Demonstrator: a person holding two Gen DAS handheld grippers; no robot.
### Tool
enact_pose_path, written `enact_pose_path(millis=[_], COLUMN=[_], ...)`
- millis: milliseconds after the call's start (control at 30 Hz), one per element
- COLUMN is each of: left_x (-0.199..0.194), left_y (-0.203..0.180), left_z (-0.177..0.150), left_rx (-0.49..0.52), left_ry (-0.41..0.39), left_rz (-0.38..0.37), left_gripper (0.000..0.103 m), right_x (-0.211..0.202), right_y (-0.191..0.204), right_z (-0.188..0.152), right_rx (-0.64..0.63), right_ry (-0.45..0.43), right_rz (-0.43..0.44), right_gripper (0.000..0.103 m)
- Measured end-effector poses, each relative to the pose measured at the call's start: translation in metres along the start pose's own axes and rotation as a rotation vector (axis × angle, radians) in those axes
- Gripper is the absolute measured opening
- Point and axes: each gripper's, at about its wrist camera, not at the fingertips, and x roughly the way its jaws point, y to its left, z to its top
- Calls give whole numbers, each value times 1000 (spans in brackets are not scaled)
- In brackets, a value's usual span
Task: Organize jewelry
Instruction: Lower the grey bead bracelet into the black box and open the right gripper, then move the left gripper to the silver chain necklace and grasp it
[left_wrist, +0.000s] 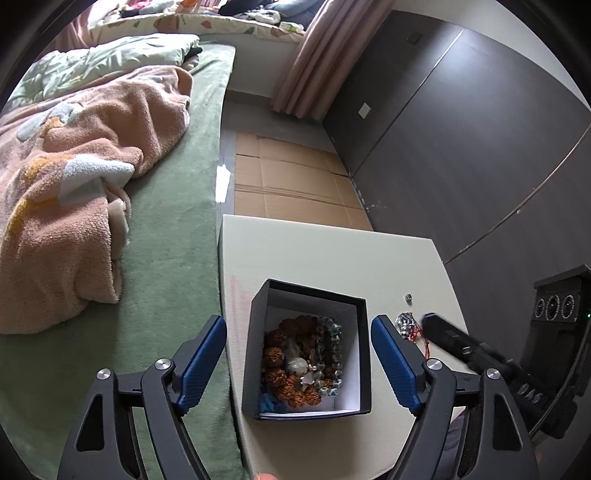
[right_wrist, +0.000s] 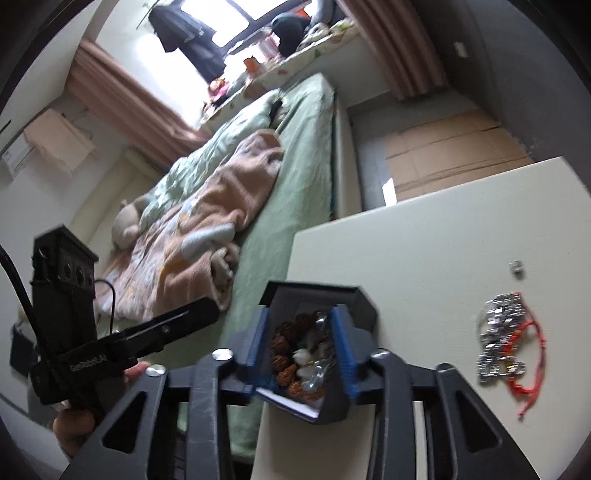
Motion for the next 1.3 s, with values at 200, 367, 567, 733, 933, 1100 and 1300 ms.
enact_pose_path(millis=[200, 367, 567, 733, 933, 1100, 1300], left_x=[4, 12, 24, 32, 45, 63, 95], left_y=[-17, -37, -64, -84, -108, -129, -156], left_z=[1, -1, -4, -7, -13, -15, -17], left_rx=[30, 72, 132, 180, 244, 280, 347], left_ry=[-2, 7, 20, 12, 26, 77, 186], left_rz=[-19, -20, -20, -11, -17, -35, -7], left_gripper=[82, 82, 82, 82, 82, 77, 53], right_x=[-32, -56, -81, -90, -100, -112, -115], right_y=[-27, -47, -72, -96, -118, -135, -160], right_z=[0, 2, 0, -3, -9, -13, -17], right_rx=[72, 109, 150, 197, 238, 252, 314], right_ry=[-45, -80, -119, -103, -84, -94, -71], right_rz=[-12, -23, -35, -66, -99, -132, -172], right_gripper=[51, 55, 84, 84, 98, 98, 98])
